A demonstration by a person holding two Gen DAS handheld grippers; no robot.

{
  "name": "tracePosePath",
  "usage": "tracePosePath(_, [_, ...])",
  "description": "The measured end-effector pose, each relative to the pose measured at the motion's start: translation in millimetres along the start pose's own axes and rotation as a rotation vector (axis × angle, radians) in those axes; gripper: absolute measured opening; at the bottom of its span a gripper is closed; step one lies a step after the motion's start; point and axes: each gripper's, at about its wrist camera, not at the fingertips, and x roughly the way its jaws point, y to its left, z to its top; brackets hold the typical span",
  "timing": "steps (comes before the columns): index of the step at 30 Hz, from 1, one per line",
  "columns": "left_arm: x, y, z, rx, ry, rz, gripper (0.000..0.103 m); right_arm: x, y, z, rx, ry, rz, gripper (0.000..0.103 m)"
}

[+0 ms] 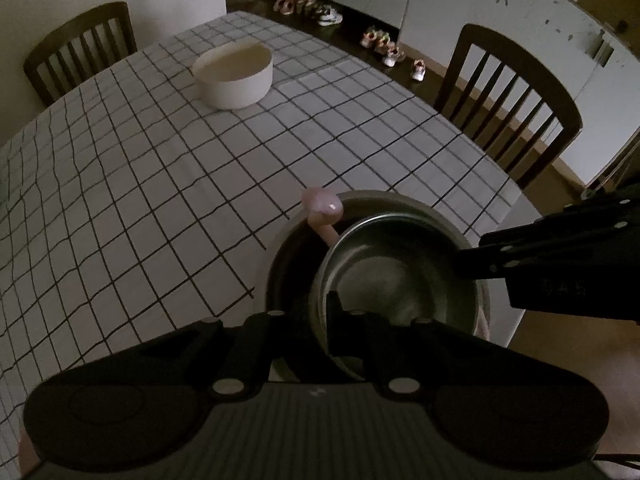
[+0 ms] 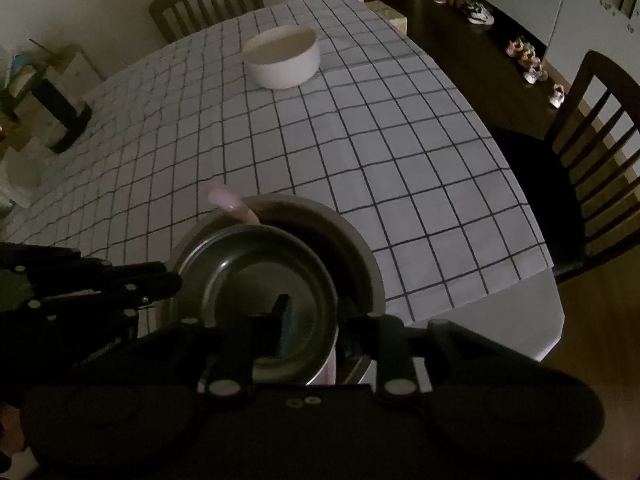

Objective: Organize plates and bowls
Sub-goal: 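Carry the dark bowl across the table and lower it with both grippers, then open both grippers to release the dark bowl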

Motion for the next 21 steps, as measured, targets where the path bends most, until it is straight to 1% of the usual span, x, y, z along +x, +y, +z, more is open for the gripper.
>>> tracePosePath(6, [-15.2, 1.8, 2.8, -0.002, -0.051, -0.039, 0.009, -16.4, 7.2, -0.6, -0.018, -0.041, 0.013, 0.029])
tracePosePath(8, [-21.1, 3.9, 4.3, -0.009, -0.073, -0.052, 0.016, -22.5, 9.3, -0.4, -0.022, -0.057, 0.019, 0.029])
tracePosePath(10, [-27.2, 5.4, 6.2, -0.017, -0.102, -0.05, 0.038, -29.7, 11.3, 0.6, -0.027, -0.075, 0.026, 0.03])
tracePosePath(11, [-30.8, 5.9, 7.2, -0.019, -0.12, -0.044, 0.044, -32.7, 12.2, 1.2, -0.031, -0.084, 0.027, 0.031])
tracePosePath(12, [-33.6, 6.4, 8.3, -0.02, -0.135, -0.039, 0.053, -36.1, 13.0, 1.9, -0.035, -0.096, 0.027, 0.032])
tracePosePath(13, [-35.9, 7.3, 10.2, -0.023, -0.147, -0.035, 0.057, -38.9, 13.4, 2.8, -0.037, -0.104, 0.027, 0.032])
tracePosePath(17, [-42.4, 12.4, 21.2, -0.035, -0.173, -0.029, 0.057, -48.1, 13.3, 10.0, -0.048, -0.133, 0.033, 0.04])
tracePosePath(18, [-43.6, 13.7, 24.0, -0.037, -0.179, -0.023, 0.059, -50.5, 12.8, 12.9, -0.052, -0.142, 0.035, 0.042])
tracePosePath(19, [-44.5, 15.3, 27.3, -0.042, -0.186, -0.019, 0.064, -52.7, 12.5, 16.0, -0.056, -0.151, 0.037, 0.043])
tracePosePath(21, [-46.1, 18.6, 35.2, -0.058, -0.201, -0.011, 0.067, -56.1, 11.0, 23.1, -0.063, -0.168, 0.041, 0.047])
